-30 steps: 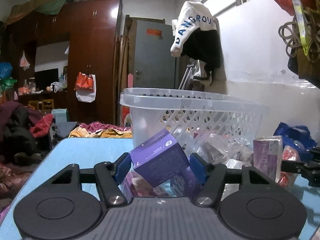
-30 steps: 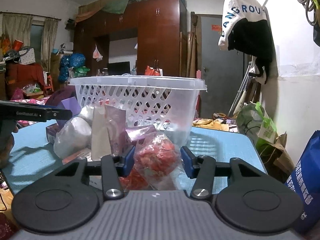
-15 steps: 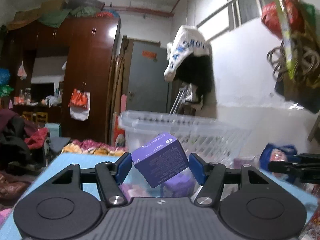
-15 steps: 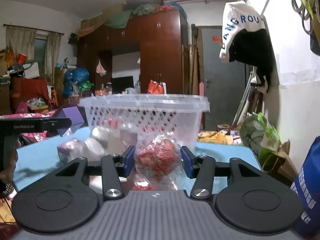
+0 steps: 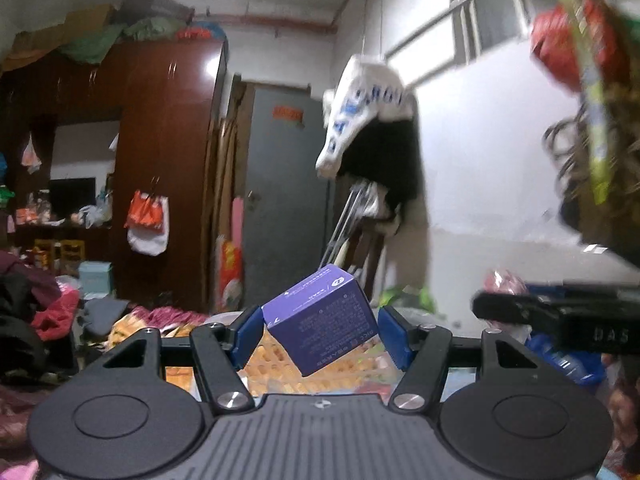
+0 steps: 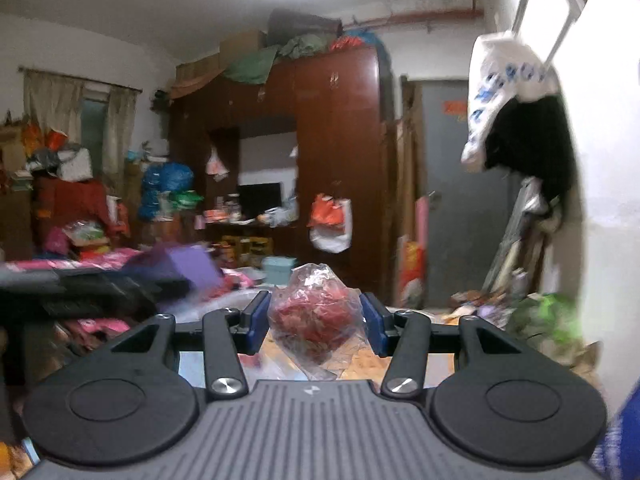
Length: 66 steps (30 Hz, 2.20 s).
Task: Organize objects
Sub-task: 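Carry both held items over the white basket, then open both grippers to release the items into the basket, then grasp the pink-purple box with left while right grasps the clear plastic sleeve, then carry both items over the basket and open both grippers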
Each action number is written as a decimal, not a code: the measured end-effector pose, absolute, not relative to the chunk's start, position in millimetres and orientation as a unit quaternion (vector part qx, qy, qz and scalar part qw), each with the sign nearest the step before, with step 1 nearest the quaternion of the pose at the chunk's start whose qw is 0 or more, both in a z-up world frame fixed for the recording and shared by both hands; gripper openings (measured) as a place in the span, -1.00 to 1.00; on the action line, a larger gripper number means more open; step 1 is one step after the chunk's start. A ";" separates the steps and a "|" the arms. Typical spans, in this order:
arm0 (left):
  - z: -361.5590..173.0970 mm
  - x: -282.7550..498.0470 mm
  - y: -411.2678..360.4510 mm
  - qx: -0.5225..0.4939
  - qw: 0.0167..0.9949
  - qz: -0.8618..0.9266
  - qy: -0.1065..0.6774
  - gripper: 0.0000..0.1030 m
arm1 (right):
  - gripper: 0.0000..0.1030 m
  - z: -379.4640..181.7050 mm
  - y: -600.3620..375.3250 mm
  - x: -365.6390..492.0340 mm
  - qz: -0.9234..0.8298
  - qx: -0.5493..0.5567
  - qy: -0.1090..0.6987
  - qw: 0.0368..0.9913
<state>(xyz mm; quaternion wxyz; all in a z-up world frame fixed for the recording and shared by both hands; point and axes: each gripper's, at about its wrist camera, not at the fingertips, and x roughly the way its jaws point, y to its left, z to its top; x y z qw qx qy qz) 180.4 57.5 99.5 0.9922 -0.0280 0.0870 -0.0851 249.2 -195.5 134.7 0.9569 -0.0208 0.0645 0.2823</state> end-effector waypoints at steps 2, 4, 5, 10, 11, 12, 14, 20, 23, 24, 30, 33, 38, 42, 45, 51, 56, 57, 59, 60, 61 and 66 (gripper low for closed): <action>100.2 201.9 54.6 -0.025 0.990 -0.081 0.115 0.30 | 0.01 135.6 -182.1 277.1 0.262 -0.039 0.088 0.960; 96.8 215.9 53.6 -0.026 0.989 -0.064 0.131 0.45 | 0.04 128.6 -169.4 297.0 0.245 -0.071 0.108 0.961; 95.2 220.5 53.0 -0.022 0.988 -0.054 0.140 0.52 | 0.20 120.9 -159.2 305.3 0.221 -0.105 0.112 0.963; 87.0 199.9 58.1 -0.004 0.989 -0.049 0.138 0.54 | 1.00 119.1 -169.8 288.3 0.188 -0.090 0.088 0.974; 85.5 185.3 61.8 -0.005 0.991 -0.056 0.124 0.54 | 1.00 118.9 -176.8 277.6 0.193 -0.082 0.080 0.974; 82.4 169.6 65.5 -0.008 0.992 -0.063 0.111 0.57 | 1.00 118.9 -186.2 263.9 0.199 -0.073 0.068 0.975; 73.8 138.8 73.1 -0.006 0.993 -0.074 0.096 0.68 | 1.00 113.9 -201.5 240.6 0.207 -0.070 0.066 0.974; 40.2 103.9 98.4 -0.032 0.991 -0.059 0.118 0.71 | 1.00 71.3 -237.0 212.6 0.218 -0.094 0.119 0.964; 27.4 113.8 104.0 -0.048 0.987 -0.064 0.142 0.71 | 1.00 45.1 -248.0 207.6 0.233 -0.060 0.140 0.960; 23.7 116.1 103.3 -0.043 0.986 -0.058 0.147 0.71 | 1.00 41.3 -248.4 206.3 0.236 -0.051 0.137 0.961; 3.7 129.9 108.2 -0.029 0.980 -0.022 0.194 0.71 | 0.83 38.7 -224.0 201.6 0.264 -0.032 0.115 0.957; -1.7 132.6 112.8 -0.035 0.977 -0.030 0.210 0.70 | 0.53 39.4 -204.0 199.7 0.279 -0.049 0.131 0.950; -3.8 141.9 101.6 -0.003 0.972 -0.024 0.233 0.70 | 0.18 29.8 -181.0 210.2 0.262 -0.088 0.155 0.948; -6.1 150.1 96.4 0.010 0.965 -0.023 0.261 0.69 | -0.11 28.0 -177.9 203.6 0.257 -0.110 0.149 0.948; -7.2 154.7 94.7 0.015 0.960 -0.015 0.278 0.48 | -0.27 29.0 -179.9 193.8 0.264 -0.112 0.145 0.947; -4.9 140.7 99.9 -0.001 0.971 -0.019 0.238 0.12 | -0.29 32.9 -183.7 190.1 0.269 -0.104 0.131 0.949; -2.1 127.3 103.0 -0.015 0.980 -0.029 0.198 0.11 | -0.30 41.0 -194.3 186.5 0.269 -0.083 0.113 0.953; -1.4 124.0 102.8 -0.017 0.981 -0.038 0.187 0.11 | -0.29 43.0 -196.8 186.3 0.270 -0.079 0.107 0.954; 1.1 118.0 102.8 -0.023 0.984 -0.046 0.170 0.11 | -0.29 47.1 -202.6 185.1 0.273 -0.065 0.096 0.955; 3.5 115.0 103.1 -0.026 0.985 -0.051 0.162 0.11 | -0.29 49.3 -205.8 185.2 0.274 -0.057 0.094 0.955; 5.8 111.6 103.0 -0.028 0.986 -0.054 0.153 0.11 | -0.29 51.9 -207.9 186.2 0.275 -0.051 0.092 0.956; 29.0 98.0 103.3 -0.047 0.990 -0.062 0.119 0.11 | -0.29 65.8 -215.0 190.1 0.274 -0.035 0.080 0.958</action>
